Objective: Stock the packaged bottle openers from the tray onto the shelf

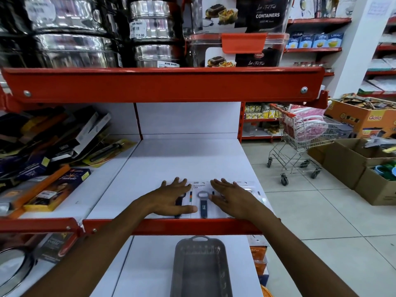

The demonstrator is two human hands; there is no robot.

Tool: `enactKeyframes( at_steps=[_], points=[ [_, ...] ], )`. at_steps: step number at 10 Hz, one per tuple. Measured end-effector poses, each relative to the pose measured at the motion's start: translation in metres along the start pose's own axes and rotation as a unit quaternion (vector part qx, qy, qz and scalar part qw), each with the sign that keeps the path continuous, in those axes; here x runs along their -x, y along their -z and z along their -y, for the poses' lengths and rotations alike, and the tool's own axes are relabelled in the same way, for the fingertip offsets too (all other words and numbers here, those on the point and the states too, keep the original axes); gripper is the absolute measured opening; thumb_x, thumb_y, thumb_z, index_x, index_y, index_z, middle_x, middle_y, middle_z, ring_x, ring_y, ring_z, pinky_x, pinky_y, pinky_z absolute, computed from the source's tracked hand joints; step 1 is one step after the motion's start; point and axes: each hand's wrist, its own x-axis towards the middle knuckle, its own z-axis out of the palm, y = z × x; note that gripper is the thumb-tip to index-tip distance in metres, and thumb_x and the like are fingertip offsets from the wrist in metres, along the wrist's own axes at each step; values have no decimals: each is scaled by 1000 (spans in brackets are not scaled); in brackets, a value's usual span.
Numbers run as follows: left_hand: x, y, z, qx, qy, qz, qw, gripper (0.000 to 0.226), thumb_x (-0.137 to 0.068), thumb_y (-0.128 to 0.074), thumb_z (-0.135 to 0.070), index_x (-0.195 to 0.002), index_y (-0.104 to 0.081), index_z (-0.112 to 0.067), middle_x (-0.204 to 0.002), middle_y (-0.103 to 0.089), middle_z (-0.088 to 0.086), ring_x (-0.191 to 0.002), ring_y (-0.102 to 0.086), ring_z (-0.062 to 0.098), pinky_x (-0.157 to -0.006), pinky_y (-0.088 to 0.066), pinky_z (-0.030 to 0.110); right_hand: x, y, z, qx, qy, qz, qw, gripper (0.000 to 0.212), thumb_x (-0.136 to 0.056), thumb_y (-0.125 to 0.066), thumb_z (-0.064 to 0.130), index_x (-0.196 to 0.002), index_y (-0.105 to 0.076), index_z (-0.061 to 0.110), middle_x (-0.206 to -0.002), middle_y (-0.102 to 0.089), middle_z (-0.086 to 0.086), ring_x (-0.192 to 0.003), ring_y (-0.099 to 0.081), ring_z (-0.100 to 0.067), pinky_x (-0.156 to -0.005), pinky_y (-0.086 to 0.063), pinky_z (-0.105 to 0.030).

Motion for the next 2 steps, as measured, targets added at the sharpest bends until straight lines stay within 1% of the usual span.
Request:
enactKeyframes(
  at_steps=[1,2],
  points=[
    [5,-2,0,20,-3,-39,999,91,-80,-28,-79,-153,0,-33,-164,10,-9,-151,14,17,-125,1,52,2,-4,5,0,4,-12,1000,63,-95,-25,57,-149,-19,25,-160,-18,2,-149,-13,-18,-122,-18,-46],
    [20,-3,-9,-16,-42,-206,978,87,-80,-19,-82,-152,1,-37,-162,13,-13,-150,18,12,-124,0,54,9,1,17,15,14,-179,984,66,-90,-20,64,-147,-24,32,-159,-21,6,-148,-16,-18,-119,-28,-47]
  ],
)
